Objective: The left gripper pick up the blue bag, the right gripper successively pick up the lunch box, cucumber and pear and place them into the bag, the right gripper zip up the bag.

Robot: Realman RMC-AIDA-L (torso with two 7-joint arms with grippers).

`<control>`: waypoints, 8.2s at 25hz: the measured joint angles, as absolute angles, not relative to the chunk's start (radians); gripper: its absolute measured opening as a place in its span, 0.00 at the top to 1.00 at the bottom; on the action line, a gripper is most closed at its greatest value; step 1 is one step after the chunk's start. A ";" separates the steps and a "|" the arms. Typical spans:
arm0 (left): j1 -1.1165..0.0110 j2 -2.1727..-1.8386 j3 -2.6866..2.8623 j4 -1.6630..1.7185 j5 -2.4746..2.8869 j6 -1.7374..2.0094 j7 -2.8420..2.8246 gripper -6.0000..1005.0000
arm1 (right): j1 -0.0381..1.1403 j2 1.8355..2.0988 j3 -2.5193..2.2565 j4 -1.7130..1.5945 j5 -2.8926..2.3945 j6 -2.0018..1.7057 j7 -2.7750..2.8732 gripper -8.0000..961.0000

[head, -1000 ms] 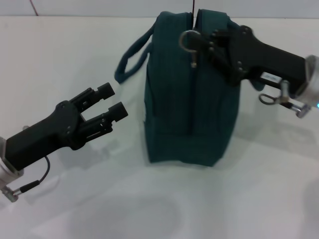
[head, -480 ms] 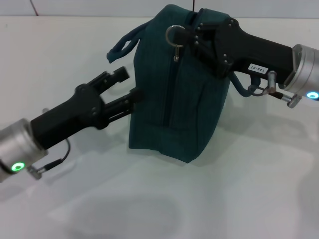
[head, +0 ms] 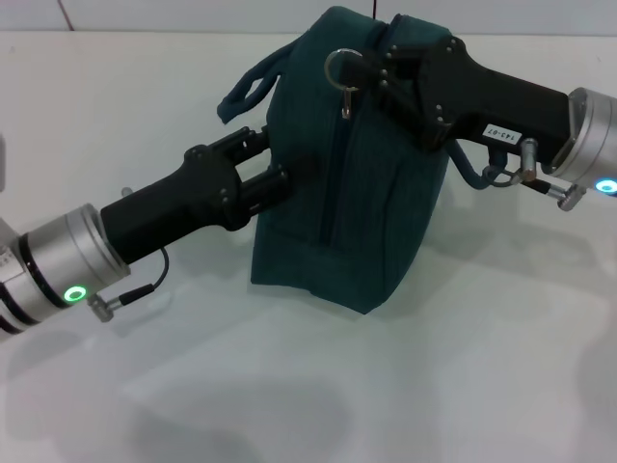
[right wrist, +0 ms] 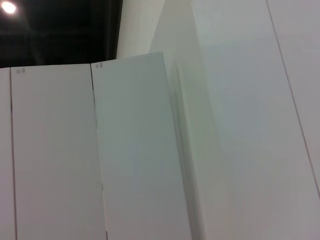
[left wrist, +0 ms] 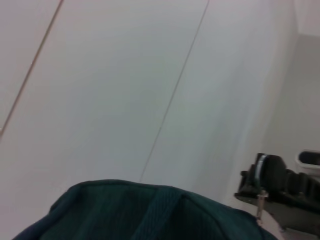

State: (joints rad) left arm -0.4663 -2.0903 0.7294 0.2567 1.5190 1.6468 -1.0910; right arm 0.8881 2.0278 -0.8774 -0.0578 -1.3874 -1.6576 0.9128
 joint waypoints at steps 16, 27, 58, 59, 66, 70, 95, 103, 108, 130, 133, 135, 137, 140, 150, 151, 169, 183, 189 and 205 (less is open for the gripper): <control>-0.476 -2.088 0.733 0.262 1.526 1.617 -1.092 0.73 | 0.878 2.028 -0.874 -0.058 -1.386 -1.661 0.913 0.98; -0.479 -2.081 0.748 0.266 1.619 1.628 -1.104 0.82 | 0.831 2.028 -0.870 -0.115 -1.321 -1.642 0.954 0.98; -0.333 -2.075 0.562 0.407 1.707 1.739 -1.158 0.87 | 0.817 2.028 -0.869 -0.124 -1.236 -1.392 1.092 0.98; -0.333 -2.075 0.562 0.407 1.707 1.739 -1.158 0.86 | 0.817 2.028 -0.869 -0.126 -1.232 -1.391 1.092 0.98; -0.340 -2.078 0.555 0.439 1.648 1.735 -1.171 0.78 | 0.820 2.028 -0.868 -0.124 -1.200 -1.379 1.091 0.98; -0.362 -2.085 0.590 0.596 1.643 1.736 -1.267 0.68 | 0.819 2.028 -0.868 -0.120 -1.187 -1.369 1.091 0.98; -0.550 -2.088 1.399 1.636 2.316 1.376 -2.592 0.11 | 0.820 2.028 -0.875 -0.109 -1.147 -1.364 1.092 0.98; -0.539 -2.090 1.442 1.630 2.363 1.357 -2.564 0.24 | 0.821 2.028 -0.873 -0.109 -1.147 -1.367 1.092 0.98; -0.538 -2.090 1.447 1.629 2.366 1.346 -2.553 0.43 | 0.821 2.028 -0.874 -0.109 -1.147 -1.366 1.092 0.98; -0.510 -2.087 1.385 1.661 2.261 1.346 -2.510 0.88 | 0.795 2.028 -0.905 -0.094 -1.129 -1.077 1.104 0.98; -0.508 -2.086 1.364 1.660 2.236 1.348 -2.496 0.93 | 0.794 2.028 -0.921 -0.078 -1.130 -1.024 1.107 0.98; -0.507 -2.087 1.358 1.658 2.230 1.348 -2.489 0.93 | 0.793 2.028 -0.922 -0.073 -1.130 -1.013 1.107 0.98; -0.507 -2.087 1.358 1.658 2.230 1.347 -2.488 0.94 | 0.792 2.028 -0.922 -0.072 -1.131 -1.008 1.107 0.98; -0.507 -2.088 1.357 1.658 2.230 1.347 -2.487 0.95 | 0.789 2.028 -0.921 -0.072 -1.130 -1.003 1.107 0.98; -0.494 -2.089 1.357 1.644 2.208 1.341 -2.467 0.89 | 0.685 2.028 -0.909 -0.131 -1.080 -1.158 1.116 0.88; -0.492 -2.089 1.357 1.641 2.195 1.338 -2.460 0.89 | 0.675 2.028 -0.909 -0.135 -1.074 -1.171 1.115 0.86; -0.276 -2.076 0.879 1.094 1.393 1.678 -1.608 0.48 | 0.371 2.000 -0.986 -0.443 -1.170 -1.676 1.110 0.29; -0.185 -2.086 0.735 0.669 1.851 1.648 -1.119 0.12 | 0.333 2.007 -0.992 -0.283 -1.408 -1.628 0.888 0.12; -0.187 -2.084 0.731 0.629 1.885 1.617 -1.097 0.12 | 0.322 2.007 -0.998 -0.260 -1.420 -1.572 0.842 0.12; -0.194 -2.082 0.727 0.627 1.867 1.651 -1.103 0.12 | 0.324 2.007 -1.019 -0.258 -1.436 -1.554 0.830 0.12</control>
State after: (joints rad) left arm -0.1939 -2.0817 0.7265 0.6272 1.8666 1.6511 -1.1034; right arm 0.3240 2.0073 -1.0192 -0.2577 -1.4359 -1.5538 0.8304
